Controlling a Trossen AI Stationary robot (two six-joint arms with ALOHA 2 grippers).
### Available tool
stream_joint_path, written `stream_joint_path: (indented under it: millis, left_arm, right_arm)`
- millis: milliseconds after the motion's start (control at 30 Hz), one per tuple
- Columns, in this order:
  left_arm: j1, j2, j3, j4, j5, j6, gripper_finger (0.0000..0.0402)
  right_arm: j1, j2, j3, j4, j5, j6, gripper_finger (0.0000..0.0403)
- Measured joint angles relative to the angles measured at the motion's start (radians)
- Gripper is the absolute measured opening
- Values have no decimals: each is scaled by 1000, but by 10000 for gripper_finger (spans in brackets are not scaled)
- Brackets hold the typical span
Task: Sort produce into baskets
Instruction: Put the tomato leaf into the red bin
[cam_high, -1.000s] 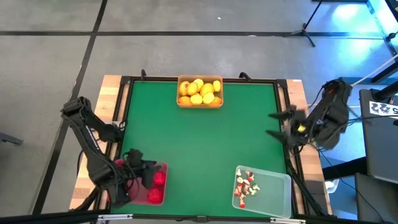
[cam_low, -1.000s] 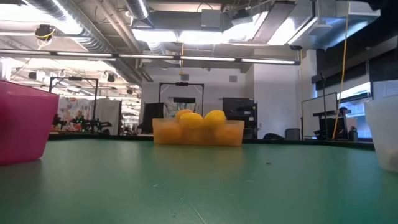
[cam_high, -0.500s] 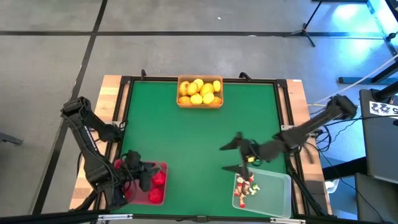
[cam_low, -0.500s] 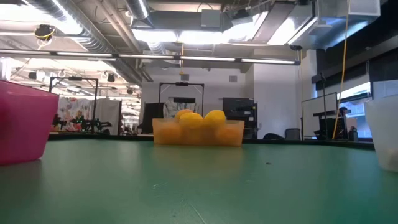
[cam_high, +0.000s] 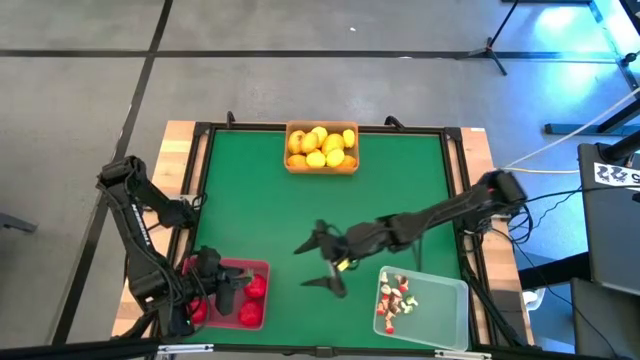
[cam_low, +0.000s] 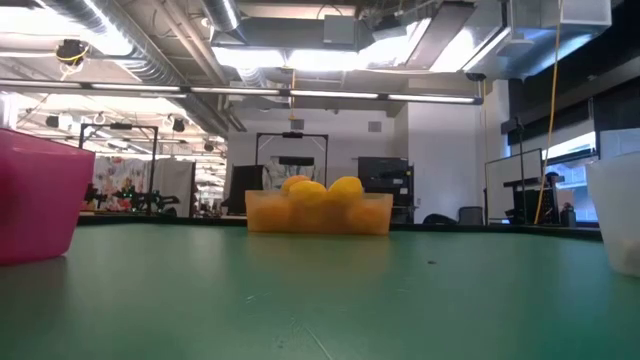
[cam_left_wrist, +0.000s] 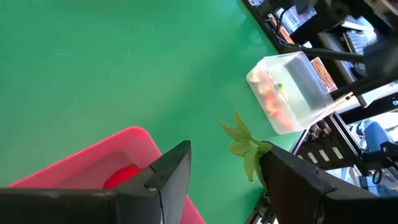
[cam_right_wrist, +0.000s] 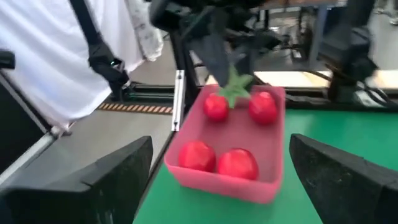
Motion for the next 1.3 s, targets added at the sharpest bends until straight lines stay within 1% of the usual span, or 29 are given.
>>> stream_joint_path:
  millis: [167, 267, 433, 533, 733, 1000, 1300]
  left_arm:
    - [0, 0, 0, 2, -7, 3, 185]
    - [0, 0, 0, 4, -9, 5, 185]
    - [-1, 1, 0, 3, -20, 5, 185]
    - [2, 1, 0, 4, -21, 2, 185]
    - [7, 1, 0, 3, -23, 1, 185]
    - [10, 1, 0, 14, -23, 0, 185]
    - [10, 1, 0, 19, -23, 5, 185]
  right_arm:
    - [0, 145, 192, -65, -25, -39, 374]
    - [0, 207, 271, -93, -29, -41, 374]
    - [0, 286, 362, -111, -33, -75, 374]
    - [0, 320, 397, -109, -38, -85, 374]
    - [-8, 357, 442, -113, 12, -138, 374]
    - [-22, 440, 537, -113, 30, -144, 374]
    - [-20, 445, 545, -116, 24, -143, 374]
